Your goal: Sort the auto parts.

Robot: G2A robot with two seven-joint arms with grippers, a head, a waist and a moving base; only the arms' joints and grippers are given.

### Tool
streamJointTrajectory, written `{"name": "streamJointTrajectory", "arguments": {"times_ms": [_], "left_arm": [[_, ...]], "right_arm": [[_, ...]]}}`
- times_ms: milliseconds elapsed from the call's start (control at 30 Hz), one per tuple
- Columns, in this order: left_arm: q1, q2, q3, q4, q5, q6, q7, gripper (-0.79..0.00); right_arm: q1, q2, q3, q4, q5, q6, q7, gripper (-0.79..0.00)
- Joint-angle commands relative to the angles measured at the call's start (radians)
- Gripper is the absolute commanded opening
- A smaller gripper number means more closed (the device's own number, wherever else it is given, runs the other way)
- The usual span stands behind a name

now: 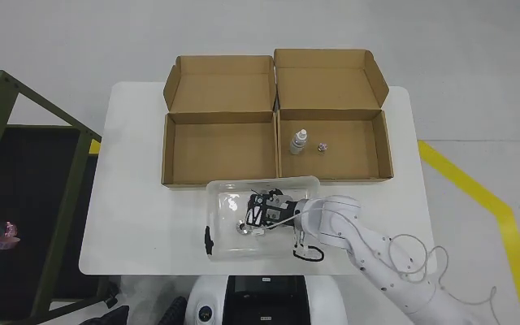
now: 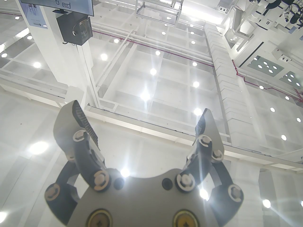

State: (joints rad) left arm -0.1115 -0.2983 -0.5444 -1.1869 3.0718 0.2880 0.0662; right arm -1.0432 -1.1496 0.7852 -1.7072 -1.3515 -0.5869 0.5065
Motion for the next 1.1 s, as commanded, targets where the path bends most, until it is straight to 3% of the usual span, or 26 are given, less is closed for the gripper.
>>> {"name": "streamJointTrajectory", "arguments": {"times_ms": [0,167,333,1067], "left_arm": [[0.000,0.000,0.000,0.000,0.000,0.000,0.000,0.000],[0.000,0.000,0.000,0.000,0.000,0.000,0.000,0.000],[0.000,0.000,0.000,0.000,0.000,0.000,0.000,0.000],[0.000,0.000,0.000,0.000,0.000,0.000,0.000,0.000]], "right_arm": [[0.004,-0.002,-0.003,0.010,0.000,-0.003,-0.001,-0.400],[0.010,-0.007,-0.004,0.027,0.014,-0.016,-0.009,-0.453],[0.012,-0.007,0.007,0.032,0.027,-0.034,-0.019,-0.785],[-0.067,0.028,0.177,-0.061,0.212,-0.161,-0.105,-0.785]]}}
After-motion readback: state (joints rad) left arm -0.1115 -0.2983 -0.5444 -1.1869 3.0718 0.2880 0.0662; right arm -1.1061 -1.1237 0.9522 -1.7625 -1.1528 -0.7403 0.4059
